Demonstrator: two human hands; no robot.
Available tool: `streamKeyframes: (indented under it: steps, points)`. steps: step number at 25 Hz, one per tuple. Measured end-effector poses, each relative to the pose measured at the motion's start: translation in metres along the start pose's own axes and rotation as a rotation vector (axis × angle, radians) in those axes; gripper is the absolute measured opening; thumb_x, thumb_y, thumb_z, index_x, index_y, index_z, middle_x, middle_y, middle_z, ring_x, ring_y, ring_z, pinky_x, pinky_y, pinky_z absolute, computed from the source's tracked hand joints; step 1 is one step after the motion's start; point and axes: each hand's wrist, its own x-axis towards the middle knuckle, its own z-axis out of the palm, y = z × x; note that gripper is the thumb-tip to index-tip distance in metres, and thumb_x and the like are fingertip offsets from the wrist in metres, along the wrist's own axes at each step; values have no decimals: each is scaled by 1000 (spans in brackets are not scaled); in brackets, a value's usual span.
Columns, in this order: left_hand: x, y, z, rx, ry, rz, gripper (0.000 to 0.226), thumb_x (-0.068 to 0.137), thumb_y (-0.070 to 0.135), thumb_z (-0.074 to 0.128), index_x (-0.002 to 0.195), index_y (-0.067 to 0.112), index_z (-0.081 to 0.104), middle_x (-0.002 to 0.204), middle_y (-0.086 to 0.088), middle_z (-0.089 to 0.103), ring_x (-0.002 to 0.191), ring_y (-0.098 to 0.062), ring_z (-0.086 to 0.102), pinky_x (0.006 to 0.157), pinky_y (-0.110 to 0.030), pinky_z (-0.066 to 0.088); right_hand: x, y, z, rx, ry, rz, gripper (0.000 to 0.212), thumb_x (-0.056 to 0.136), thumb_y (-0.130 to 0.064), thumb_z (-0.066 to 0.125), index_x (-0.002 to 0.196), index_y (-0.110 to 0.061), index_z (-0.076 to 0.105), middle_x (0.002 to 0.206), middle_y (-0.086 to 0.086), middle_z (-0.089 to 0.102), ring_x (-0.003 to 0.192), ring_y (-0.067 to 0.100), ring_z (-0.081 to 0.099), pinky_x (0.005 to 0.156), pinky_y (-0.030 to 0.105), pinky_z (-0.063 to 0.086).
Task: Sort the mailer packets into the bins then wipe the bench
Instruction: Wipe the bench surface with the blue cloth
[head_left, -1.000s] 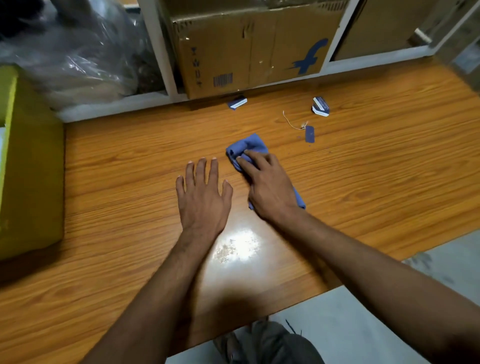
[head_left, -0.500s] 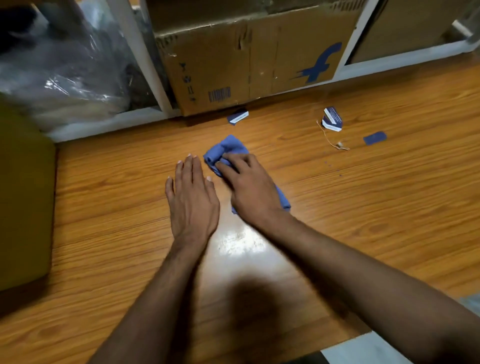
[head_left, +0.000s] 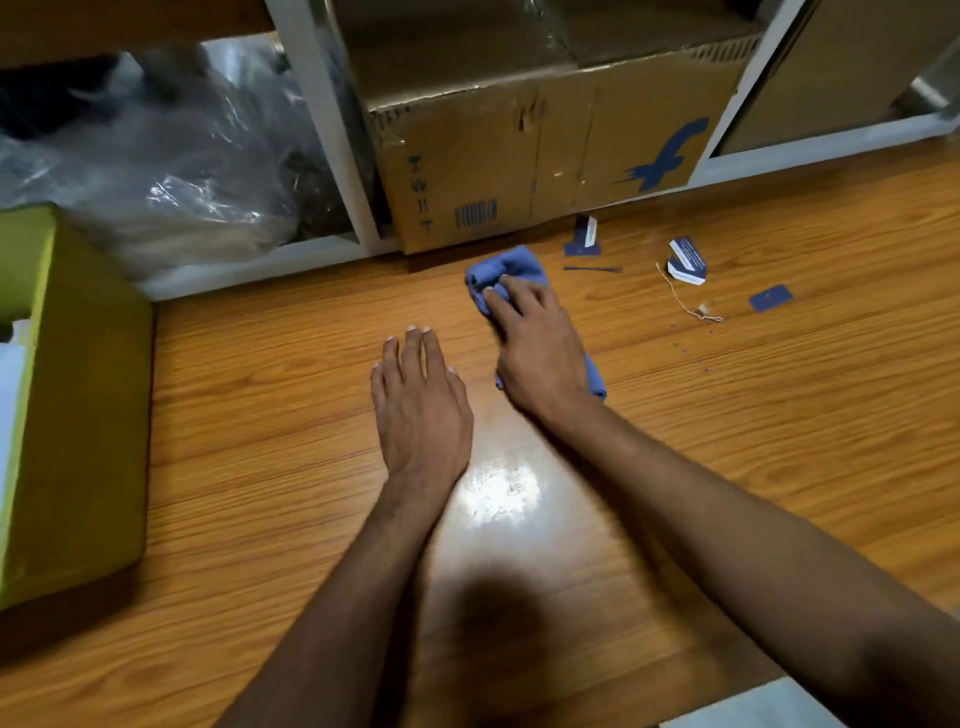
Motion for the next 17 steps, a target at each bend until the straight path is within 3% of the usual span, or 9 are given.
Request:
streamKeyframes:
  steps: [3,5,8,11,15,17]
  points:
    - [11,-2,2,-15,-33,41,56,108,32,30,160,10,29,168,-7,28,156,-25,21,126,-46,19,39,-18,13,-90,-62,-258,58,91,-25,48,148,-13,50,148,10,52,137,29,43,112,41,39]
    - [12,-3,3,-14,-37,39,58,110,38,24,162,12,24,170,-5,21,157,-23,15,126,-45,14,58,-1,12,-180,-18,-181,54,96,-28,39,147,-13,49,142,11,56,132,29,47,111,41,39]
    - [11,-2,2,26,-43,92,56,110,34,25,161,11,26,169,-8,22,157,-27,16,126,-46,15,58,69,-5,-287,55,42,55,89,-20,43,139,-1,54,135,23,59,128,40,52,111,47,41]
    - [26,8,3,24,-76,244,55,107,26,29,159,5,29,168,-13,25,157,-29,19,125,-44,18,49,82,-23,-143,-2,226,64,83,-16,46,145,-2,49,151,22,48,142,38,41,119,44,31]
    - [55,45,9,-23,-114,204,58,107,29,31,161,8,23,170,-10,18,158,-28,14,126,-43,16,8,22,-5,-14,-1,-39,57,83,-18,47,137,-8,62,144,15,57,137,32,48,113,37,37]
    - [62,53,14,-8,-90,207,58,107,31,31,161,11,24,170,-9,20,157,-28,15,126,-44,17,24,40,-10,-24,-13,-91,58,81,-20,53,138,-10,61,144,13,56,136,31,48,111,38,39]
